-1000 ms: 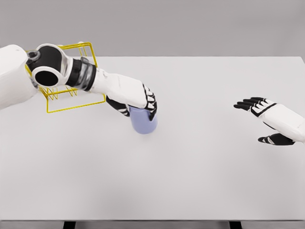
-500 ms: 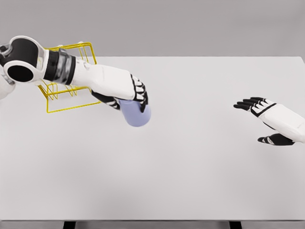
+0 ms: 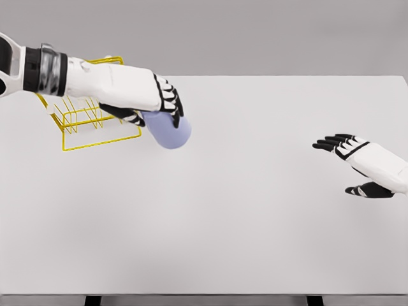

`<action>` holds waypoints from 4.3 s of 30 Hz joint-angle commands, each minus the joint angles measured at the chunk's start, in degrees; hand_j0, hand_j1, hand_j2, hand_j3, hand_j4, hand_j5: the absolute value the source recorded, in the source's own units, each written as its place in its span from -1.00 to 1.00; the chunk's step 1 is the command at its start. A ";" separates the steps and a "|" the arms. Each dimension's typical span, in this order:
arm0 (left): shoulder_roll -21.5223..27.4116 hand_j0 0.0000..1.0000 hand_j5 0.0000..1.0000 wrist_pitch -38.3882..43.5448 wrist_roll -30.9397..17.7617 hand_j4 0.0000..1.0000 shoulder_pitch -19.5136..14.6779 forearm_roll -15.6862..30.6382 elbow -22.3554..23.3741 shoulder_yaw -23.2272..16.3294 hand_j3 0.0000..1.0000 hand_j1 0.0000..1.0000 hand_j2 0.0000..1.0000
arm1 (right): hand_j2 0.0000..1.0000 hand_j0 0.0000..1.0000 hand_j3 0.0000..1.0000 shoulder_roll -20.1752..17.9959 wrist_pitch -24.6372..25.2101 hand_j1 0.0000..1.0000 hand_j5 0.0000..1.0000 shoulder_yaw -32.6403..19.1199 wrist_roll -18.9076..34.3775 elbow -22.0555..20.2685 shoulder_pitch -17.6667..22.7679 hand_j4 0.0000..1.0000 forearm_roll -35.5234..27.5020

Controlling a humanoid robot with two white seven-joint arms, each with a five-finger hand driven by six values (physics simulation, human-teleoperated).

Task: Place the cup on the cup holder with both arms

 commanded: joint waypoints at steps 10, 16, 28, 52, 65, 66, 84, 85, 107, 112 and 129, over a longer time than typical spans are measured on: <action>4.02 0.10 0.10 0.15 0.07 0.10 0.09 1.91 -1.46 3.42 0.10 0.10 0.10 | 1.00 1.00 1.00 -0.21 0.17 1.00 1.00 -0.14 -0.03 -0.04 0.44 1.00 -0.51; 4.46 0.11 0.11 0.15 0.07 0.11 0.26 2.53 -1.38 4.57 0.11 0.11 0.11 | 1.00 1.00 1.00 -0.21 0.17 1.00 1.00 -0.14 -0.03 -0.04 0.44 1.00 -0.51; 7.80 0.11 0.11 0.15 0.07 0.11 0.44 3.41 -1.38 7.91 0.11 0.11 0.11 | 1.00 1.00 1.00 -0.21 0.17 1.00 1.00 -0.14 -0.03 -0.04 0.44 1.00 -0.51; 10.78 0.11 0.11 0.15 0.07 0.11 0.79 2.18 3.37 8.26 0.11 0.11 0.11 | 1.00 1.00 1.00 -0.21 0.17 1.00 1.00 -0.22 -0.03 -0.04 0.44 1.00 -0.51; 10.61 0.11 0.11 0.15 0.07 0.11 2.46 1.74 7.94 7.99 0.11 0.11 0.11 | 1.00 1.00 1.00 -0.29 0.17 1.00 1.00 -0.31 -0.03 -0.04 0.44 1.00 -0.51; 10.61 0.11 0.11 0.15 0.07 0.11 2.64 1.74 8.47 8.08 0.11 0.11 0.11 | 1.00 1.00 1.00 -0.29 0.17 1.00 1.00 -0.31 -0.03 -0.04 0.53 1.00 -0.51; 9.73 0.91 0.91 0.15 0.07 0.91 4.31 0.59 9.61 8.17 0.91 0.91 0.91 | 1.00 1.00 1.00 -0.82 0.17 1.00 1.00 0.21 -0.03 -0.04 0.88 1.00 0.89; 9.73 0.92 0.92 0.15 0.07 0.92 4.22 0.59 9.61 8.26 0.92 0.92 0.92 | 1.00 1.00 1.00 -0.82 0.17 1.00 1.00 0.21 -0.03 -0.04 0.79 1.00 0.89; 12.19 1.00 1.00 0.15 0.07 1.00 4.39 14.03 8.21 10.72 1.00 1.00 1.00 | 1.00 1.00 1.00 4.54 0.17 1.00 1.00 1.88 -0.03 -0.04 -0.53 1.00 3.70; 22.29 1.00 1.00 0.15 0.07 1.00 15.46 40.14 -6.29 10.72 1.00 1.00 1.00 | 1.00 1.00 1.00 4.72 0.17 1.00 1.00 1.80 -0.03 -0.04 -0.53 1.00 3.62; 24.14 1.00 1.00 0.15 0.07 1.00 33.22 52.45 -11.13 10.37 1.00 1.00 1.00 | 1.00 1.00 1.00 4.72 0.17 1.00 1.00 1.62 -0.03 -0.04 -0.44 1.00 3.62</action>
